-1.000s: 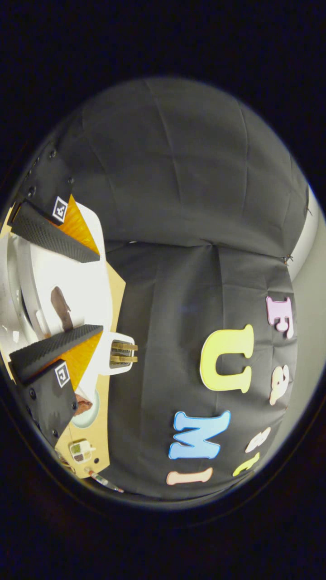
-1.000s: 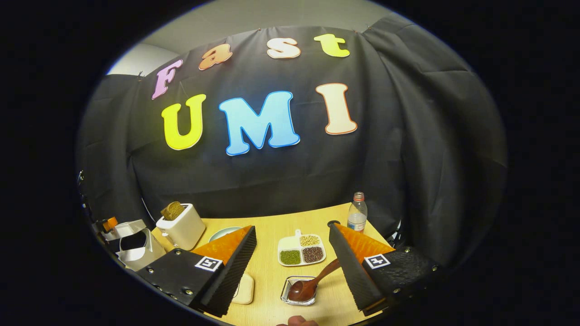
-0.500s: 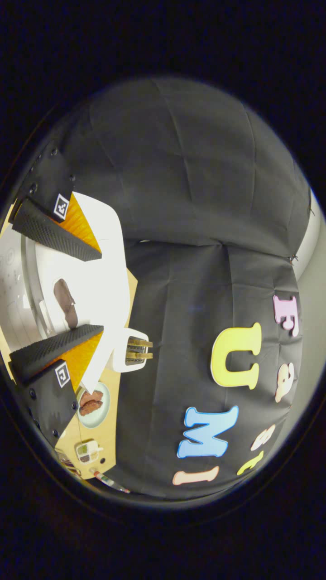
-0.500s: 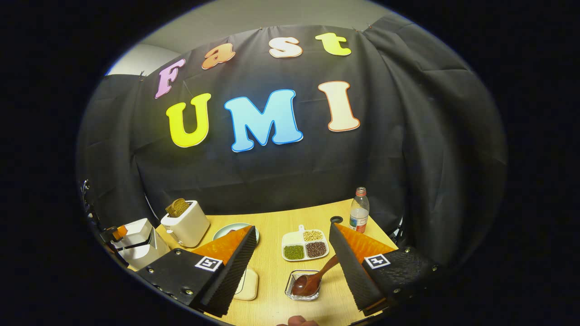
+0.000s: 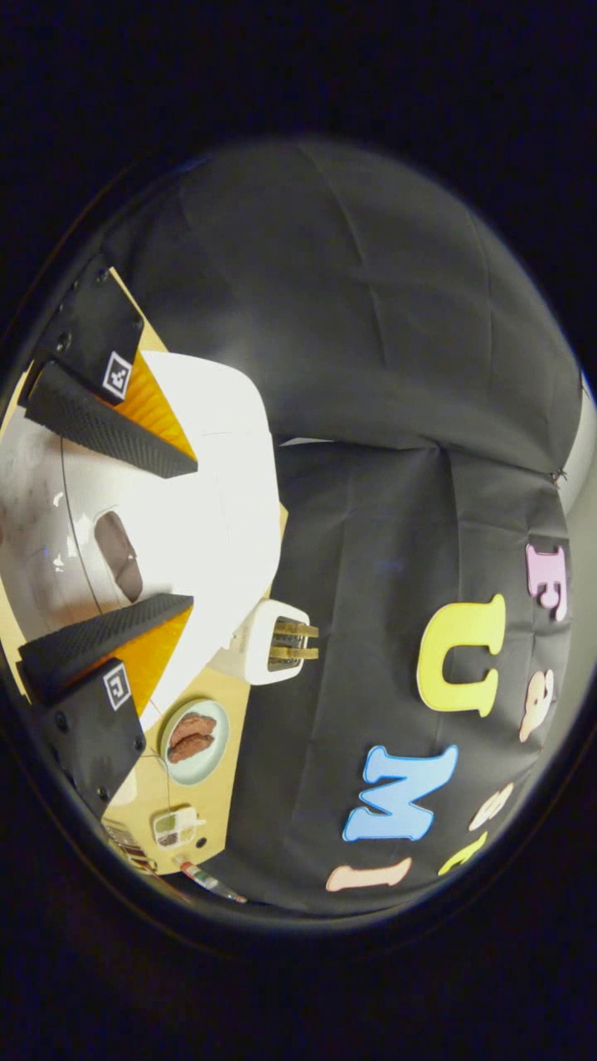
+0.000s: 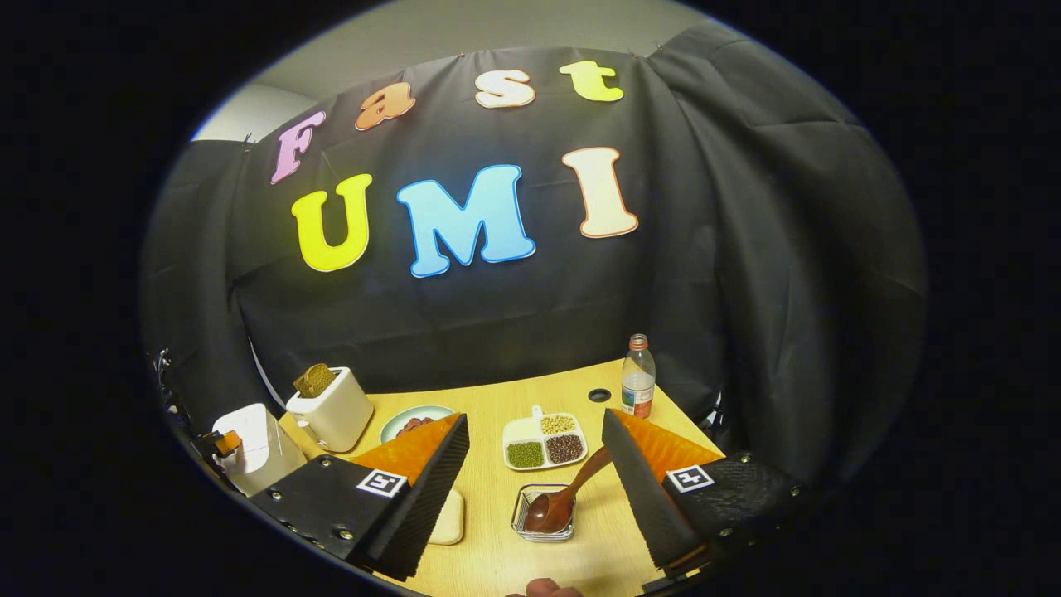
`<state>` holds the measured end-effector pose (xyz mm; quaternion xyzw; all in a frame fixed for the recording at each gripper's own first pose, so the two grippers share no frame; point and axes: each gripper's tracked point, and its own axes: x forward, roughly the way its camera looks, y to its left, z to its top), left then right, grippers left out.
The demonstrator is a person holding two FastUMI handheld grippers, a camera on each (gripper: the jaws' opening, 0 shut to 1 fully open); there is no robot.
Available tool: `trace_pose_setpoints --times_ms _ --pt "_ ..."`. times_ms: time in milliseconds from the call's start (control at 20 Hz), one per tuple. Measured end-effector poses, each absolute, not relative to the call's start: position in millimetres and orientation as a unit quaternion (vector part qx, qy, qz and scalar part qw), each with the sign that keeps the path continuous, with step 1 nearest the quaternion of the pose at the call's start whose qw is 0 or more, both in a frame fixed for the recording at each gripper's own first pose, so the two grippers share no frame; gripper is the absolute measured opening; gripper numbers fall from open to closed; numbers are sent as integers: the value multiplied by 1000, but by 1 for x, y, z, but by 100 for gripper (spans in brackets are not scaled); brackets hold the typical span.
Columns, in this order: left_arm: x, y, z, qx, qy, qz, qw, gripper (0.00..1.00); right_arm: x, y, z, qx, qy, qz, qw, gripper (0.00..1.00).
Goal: Close the left gripper, press the button to open the rice cooker; take a wooden spoon from the chopstick holder with the right hand, scoop a spoonful of rice and pour it into the rice cooker, then put the wooden spoon back into the chopstick holder.
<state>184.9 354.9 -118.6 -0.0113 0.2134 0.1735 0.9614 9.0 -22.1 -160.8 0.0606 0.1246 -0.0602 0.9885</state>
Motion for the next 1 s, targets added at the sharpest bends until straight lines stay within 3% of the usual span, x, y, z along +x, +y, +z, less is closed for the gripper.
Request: trace_pose_setpoints --times_ms 350,500,600,650,800,1000 --pt "178 350 -115 -27 229 135 964 96 0 -16 -150 61 114 -50 990 98" --pt "190 333 -68 -7 162 111 980 99 2 -14 -129 52 92 -46 993 98" --pt "191 313 -20 16 115 92 989 96 4 -9 -103 50 68 -40 996 98" --pt "192 296 9 22 88 81 993 96 5 -7 -89 47 54 -38 997 94" --pt "196 246 86 23 21 40 999 95 6 1 -39 29 7 -33 999 98" --pt "192 194 142 9 -3 18 1000 97 11 15 8 10 -9 -32 999 98"
